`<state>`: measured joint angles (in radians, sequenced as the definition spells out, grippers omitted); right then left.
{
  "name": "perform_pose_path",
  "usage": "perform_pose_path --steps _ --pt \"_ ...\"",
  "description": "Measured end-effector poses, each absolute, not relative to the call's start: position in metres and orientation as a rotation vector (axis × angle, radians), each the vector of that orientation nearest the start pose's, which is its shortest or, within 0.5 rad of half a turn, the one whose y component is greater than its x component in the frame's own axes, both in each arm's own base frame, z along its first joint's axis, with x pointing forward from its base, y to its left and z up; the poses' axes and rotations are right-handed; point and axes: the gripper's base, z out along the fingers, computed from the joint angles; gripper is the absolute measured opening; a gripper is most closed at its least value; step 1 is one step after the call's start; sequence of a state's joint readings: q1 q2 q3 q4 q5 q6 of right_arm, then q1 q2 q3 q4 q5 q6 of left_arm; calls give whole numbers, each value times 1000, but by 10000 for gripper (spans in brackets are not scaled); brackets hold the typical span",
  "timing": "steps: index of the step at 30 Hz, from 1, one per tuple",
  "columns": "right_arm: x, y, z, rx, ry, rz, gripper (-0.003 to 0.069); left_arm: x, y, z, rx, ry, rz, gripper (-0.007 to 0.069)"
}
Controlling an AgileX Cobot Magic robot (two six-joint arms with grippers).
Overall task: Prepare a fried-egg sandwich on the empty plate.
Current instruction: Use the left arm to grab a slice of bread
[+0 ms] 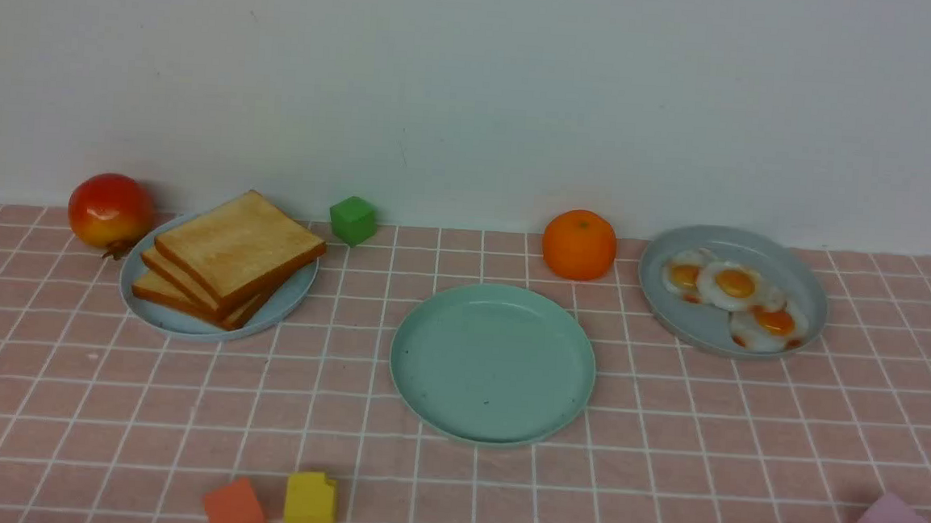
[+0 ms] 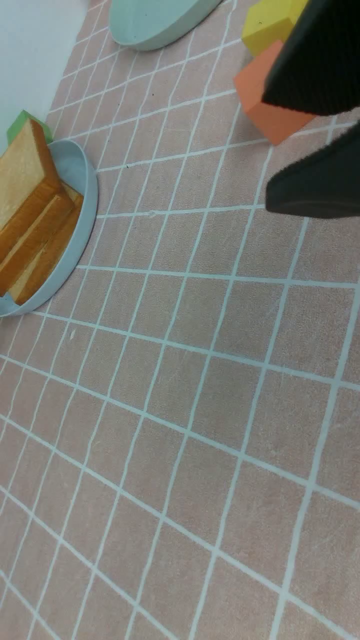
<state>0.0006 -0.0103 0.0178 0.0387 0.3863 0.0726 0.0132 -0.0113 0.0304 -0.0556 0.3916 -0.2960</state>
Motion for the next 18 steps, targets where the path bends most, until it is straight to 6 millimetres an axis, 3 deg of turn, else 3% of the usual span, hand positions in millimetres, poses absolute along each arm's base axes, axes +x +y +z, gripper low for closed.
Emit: perform_pose_path --steps 18 --pt "52 1 173 91 1876 89 241 53 -1 173 -338 1820 -269 238"
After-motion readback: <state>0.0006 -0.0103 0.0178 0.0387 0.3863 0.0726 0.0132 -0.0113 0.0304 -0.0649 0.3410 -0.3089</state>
